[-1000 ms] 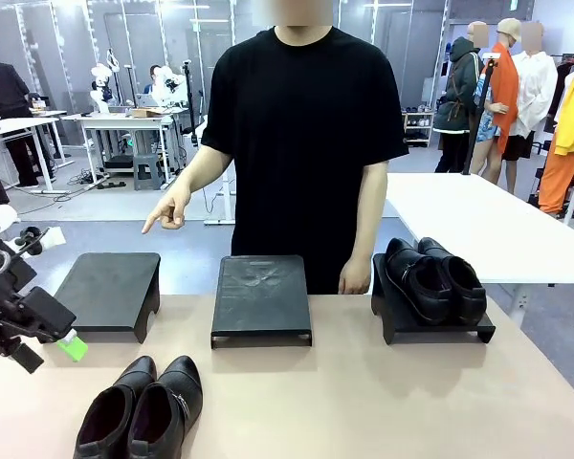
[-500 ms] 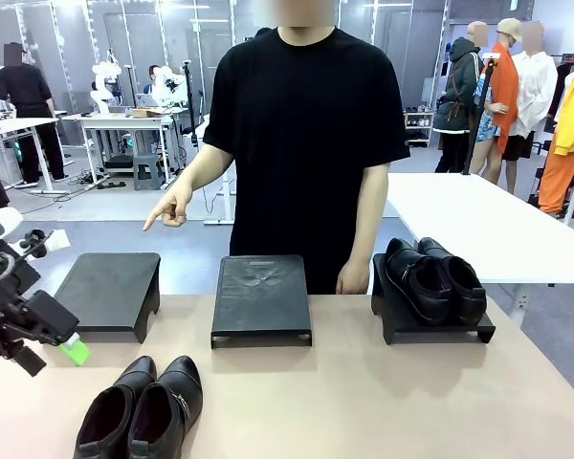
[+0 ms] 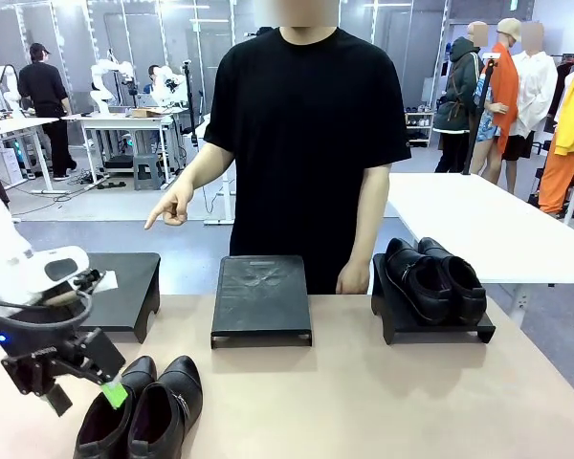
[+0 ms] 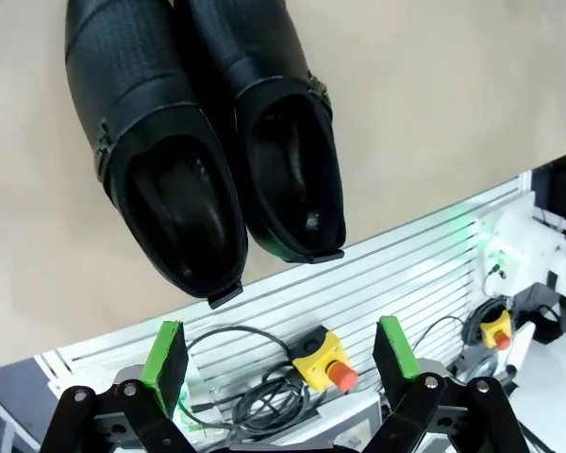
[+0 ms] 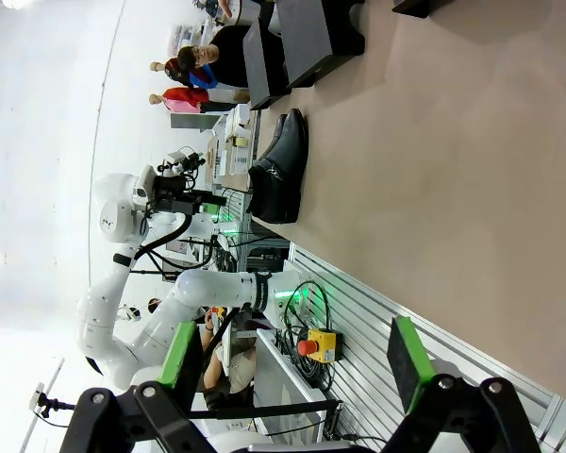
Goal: Place the shoes on the stand as instructed by the person.
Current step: Pick up another pair of Shoes and place it on the Shoes Stand indicated by the person.
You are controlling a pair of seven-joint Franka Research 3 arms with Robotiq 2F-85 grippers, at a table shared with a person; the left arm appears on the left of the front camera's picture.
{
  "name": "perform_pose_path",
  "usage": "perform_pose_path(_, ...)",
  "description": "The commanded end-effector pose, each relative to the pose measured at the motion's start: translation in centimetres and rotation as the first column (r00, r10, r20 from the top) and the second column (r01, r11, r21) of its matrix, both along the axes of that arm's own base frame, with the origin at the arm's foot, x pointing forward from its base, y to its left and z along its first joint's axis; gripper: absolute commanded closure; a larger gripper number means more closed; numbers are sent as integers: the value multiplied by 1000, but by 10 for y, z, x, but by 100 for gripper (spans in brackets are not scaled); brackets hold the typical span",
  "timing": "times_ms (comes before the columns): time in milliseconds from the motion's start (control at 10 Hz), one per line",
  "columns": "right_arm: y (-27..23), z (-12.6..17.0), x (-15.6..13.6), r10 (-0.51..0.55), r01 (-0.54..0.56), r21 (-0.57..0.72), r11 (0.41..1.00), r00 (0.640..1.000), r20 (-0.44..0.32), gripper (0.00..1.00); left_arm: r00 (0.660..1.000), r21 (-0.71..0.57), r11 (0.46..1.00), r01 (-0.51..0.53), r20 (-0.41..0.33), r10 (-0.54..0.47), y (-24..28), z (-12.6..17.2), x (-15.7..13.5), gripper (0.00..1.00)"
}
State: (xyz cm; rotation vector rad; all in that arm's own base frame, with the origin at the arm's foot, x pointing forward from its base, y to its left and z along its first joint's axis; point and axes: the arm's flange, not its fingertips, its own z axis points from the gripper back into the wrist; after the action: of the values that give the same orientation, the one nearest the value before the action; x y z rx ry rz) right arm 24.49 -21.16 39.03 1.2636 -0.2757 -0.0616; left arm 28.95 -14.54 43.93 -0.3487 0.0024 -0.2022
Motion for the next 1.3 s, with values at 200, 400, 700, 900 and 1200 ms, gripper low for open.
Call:
perform_pose_path(200, -1, 1, -3, 14, -14, -5, 1000, 1000, 20, 0, 996, 35, 996, -83, -31, 84, -20, -24, 20, 0)
perform_pose_path(400, -1, 1, -3, 14, -14, -5, 1000, 1000, 20, 0, 996, 50, 995, -91, -17, 92, -30, -32, 27, 0)
perform_pose_path(700, -1, 1, -3, 14, -14, -5, 1000, 1000, 20, 0, 991, 77, 990, -118, -47, 122, -35, -53, 41, 0)
perform_pose_path(900, -1, 1, -3, 14, -14, -5, 1000, 1000, 20, 0, 988, 111, 982, -151, -15, 153, -38, -63, 46, 0)
perform_pose_path(1200, -1, 1, -3, 14, -14, -5, 1000, 1000, 20, 0, 984, 161, 971, -178, 2, 181, -38, -84, 45, 0)
